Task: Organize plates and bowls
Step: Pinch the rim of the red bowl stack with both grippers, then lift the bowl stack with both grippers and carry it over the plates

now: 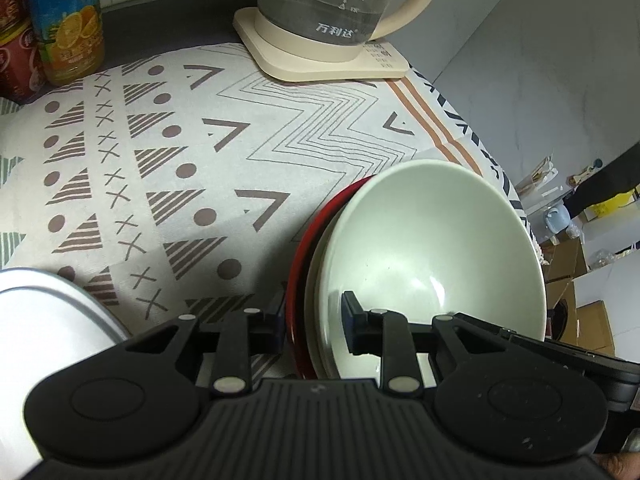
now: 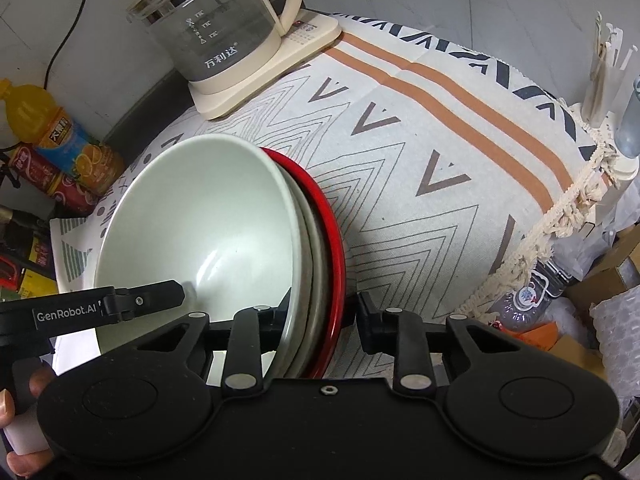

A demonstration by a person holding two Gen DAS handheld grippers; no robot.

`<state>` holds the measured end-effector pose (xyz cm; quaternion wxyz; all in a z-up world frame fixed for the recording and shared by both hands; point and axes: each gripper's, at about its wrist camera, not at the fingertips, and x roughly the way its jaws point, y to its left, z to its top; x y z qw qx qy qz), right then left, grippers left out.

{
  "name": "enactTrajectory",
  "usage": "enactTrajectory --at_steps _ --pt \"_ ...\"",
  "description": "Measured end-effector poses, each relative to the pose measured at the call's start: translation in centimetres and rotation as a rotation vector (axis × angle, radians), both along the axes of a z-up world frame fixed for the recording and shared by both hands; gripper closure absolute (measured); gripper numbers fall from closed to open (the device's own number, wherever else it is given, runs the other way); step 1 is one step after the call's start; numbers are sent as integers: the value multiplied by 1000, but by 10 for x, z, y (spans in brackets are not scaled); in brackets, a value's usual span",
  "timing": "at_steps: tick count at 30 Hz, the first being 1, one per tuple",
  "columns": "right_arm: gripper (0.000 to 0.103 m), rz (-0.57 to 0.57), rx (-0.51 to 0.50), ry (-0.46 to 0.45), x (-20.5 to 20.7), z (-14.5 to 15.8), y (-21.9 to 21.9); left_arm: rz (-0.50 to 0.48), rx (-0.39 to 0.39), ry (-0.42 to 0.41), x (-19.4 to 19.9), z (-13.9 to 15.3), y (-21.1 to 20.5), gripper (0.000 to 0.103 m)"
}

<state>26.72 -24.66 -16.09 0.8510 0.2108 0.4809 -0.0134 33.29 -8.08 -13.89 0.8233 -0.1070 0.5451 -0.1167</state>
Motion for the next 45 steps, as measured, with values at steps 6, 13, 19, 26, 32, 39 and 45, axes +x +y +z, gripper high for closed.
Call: enactTrajectory --at_steps 6,13,19,26,32,39,45 --pt "76 20 9 -28 1 8 6 27 -5 -27 -4 10 9 77" --pt "76 68 11 -78 8 21 17 75 0 -76 -8 30 25 77" --pt "76 110 9 -120 15 35 32 119 4 -113 -11 45 41 77" --pt "76 183 6 -174 24 49 56 184 19 -162 -21 64 62 77" --pt "76 249 16 -198 28 56 78 250 30 -182 -36 72 85 77" --pt "76 329 26 -196 30 63 111 337 32 -189 -59 76 118 77" --pt "76 405 28 -185 31 63 142 417 38 -180 -79 76 146 77"
